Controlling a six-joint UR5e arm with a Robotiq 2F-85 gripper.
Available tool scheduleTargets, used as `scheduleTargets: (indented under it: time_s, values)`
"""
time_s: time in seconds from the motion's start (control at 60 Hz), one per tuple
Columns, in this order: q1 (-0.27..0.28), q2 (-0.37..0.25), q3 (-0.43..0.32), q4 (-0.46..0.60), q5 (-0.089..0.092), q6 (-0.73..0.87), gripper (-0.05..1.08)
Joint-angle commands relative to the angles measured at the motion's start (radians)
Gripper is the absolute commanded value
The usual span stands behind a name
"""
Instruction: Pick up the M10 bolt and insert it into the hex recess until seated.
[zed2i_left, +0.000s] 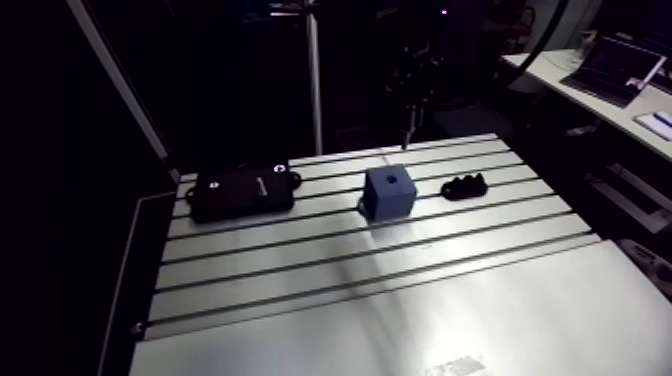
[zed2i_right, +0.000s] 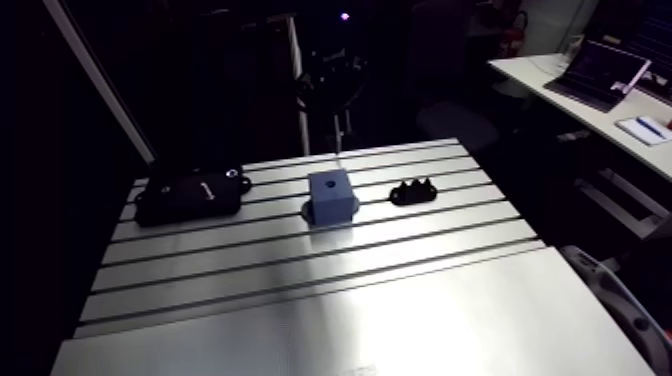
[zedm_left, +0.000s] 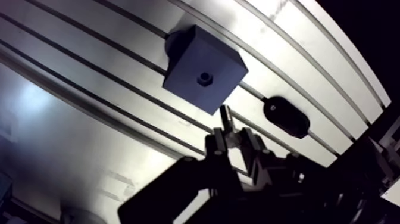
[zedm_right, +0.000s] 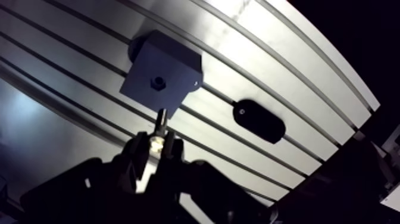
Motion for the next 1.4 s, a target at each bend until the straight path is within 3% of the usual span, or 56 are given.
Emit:
scheduleTargets:
  time_s: [0.017,0.083,1.4]
  values:
    - [0.010,0.015,0.006,-0.009,-0.007,0.001,0.75]
    - [0.015,0.020,0.010,-0.014,-0.014,0.001,0.75]
    - [0.031,0.057,0.052,-0.069,-0.013,0.006,0.75]
